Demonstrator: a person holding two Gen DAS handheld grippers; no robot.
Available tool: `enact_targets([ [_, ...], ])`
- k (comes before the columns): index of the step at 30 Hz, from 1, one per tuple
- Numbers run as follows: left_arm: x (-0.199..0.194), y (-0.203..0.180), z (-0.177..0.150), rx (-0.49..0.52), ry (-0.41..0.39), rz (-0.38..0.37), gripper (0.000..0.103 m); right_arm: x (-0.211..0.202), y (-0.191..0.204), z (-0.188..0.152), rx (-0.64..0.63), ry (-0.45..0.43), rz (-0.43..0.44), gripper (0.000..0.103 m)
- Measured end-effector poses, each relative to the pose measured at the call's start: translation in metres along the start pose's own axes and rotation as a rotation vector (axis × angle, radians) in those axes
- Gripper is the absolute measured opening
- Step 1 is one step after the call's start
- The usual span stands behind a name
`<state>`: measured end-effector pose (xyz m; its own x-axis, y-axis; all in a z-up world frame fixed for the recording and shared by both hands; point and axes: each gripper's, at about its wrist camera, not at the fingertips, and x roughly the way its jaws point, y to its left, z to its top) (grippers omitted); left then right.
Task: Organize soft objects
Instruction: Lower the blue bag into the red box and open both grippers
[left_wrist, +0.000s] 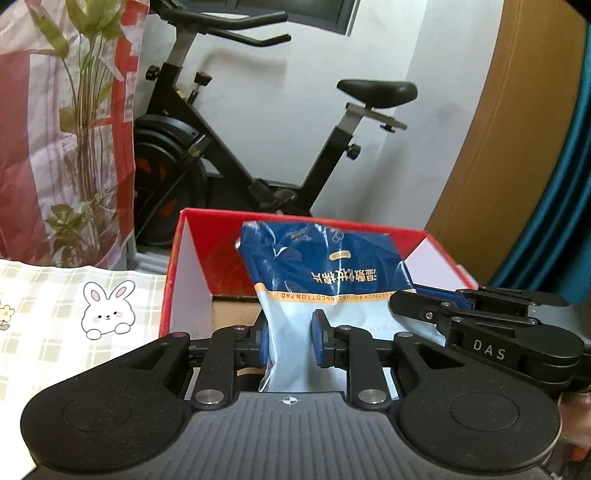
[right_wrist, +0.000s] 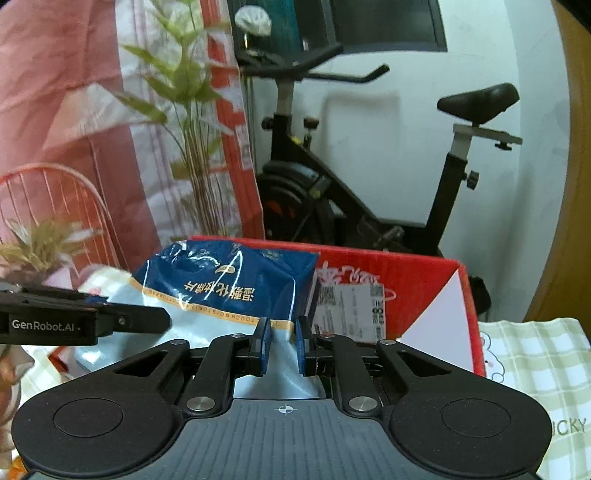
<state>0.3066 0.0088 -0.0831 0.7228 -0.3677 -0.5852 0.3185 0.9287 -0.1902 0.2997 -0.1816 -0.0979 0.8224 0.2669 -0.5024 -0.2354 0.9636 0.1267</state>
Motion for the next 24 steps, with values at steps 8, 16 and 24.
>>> enact_targets([
  [8,-0.002,0.003,-0.001,0.045,0.009,0.091,0.032,0.000,-0.002,-0.009,-0.007,0.026,-0.051,0.020],
  [16,-0.026,-0.004,0.000,0.077,-0.024,0.096,0.042,-0.024,-0.007,-0.019,0.011,0.020,-0.057,0.021],
  [24,-0.058,-0.020,-0.014,0.108,-0.040,0.096,0.044,-0.060,-0.002,-0.033,0.021,-0.007,-0.057,0.022],
])
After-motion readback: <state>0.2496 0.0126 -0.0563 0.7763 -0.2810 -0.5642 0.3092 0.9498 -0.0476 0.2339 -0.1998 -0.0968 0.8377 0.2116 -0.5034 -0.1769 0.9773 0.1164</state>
